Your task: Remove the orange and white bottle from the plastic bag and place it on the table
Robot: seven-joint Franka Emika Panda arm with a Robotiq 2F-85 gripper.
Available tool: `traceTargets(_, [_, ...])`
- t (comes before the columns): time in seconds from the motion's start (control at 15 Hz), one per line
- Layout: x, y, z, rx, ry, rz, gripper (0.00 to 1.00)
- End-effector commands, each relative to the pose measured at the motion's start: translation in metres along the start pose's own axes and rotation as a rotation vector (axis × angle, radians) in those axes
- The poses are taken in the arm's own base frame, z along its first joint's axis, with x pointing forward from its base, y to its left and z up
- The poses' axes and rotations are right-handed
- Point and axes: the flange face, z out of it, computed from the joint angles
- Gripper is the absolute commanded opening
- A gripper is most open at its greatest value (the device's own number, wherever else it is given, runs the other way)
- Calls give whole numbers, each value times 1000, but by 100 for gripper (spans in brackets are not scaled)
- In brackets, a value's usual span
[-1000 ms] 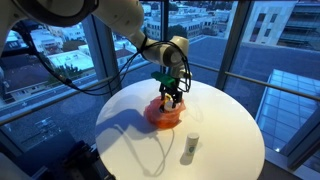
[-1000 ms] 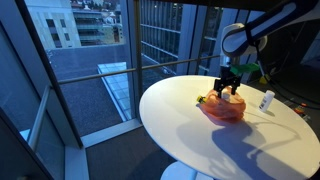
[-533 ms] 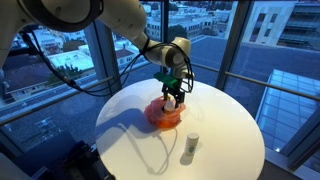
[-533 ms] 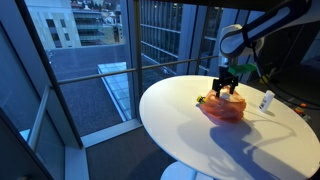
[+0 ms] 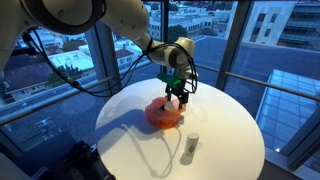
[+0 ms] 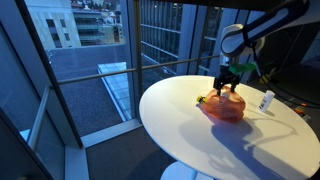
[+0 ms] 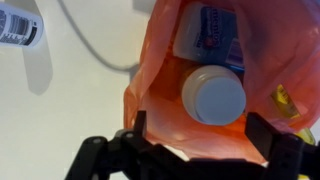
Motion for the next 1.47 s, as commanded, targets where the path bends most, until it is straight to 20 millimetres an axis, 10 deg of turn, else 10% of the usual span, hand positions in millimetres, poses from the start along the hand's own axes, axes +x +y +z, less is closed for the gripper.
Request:
traceTargets(0.0, [6,6,-12,14,10,23,100])
traceTargets(1.33, [-13,-16,-2,0,-95,-4,99])
traceTargets(1.4, [-13,-16,-2,-1,-97,-4,81])
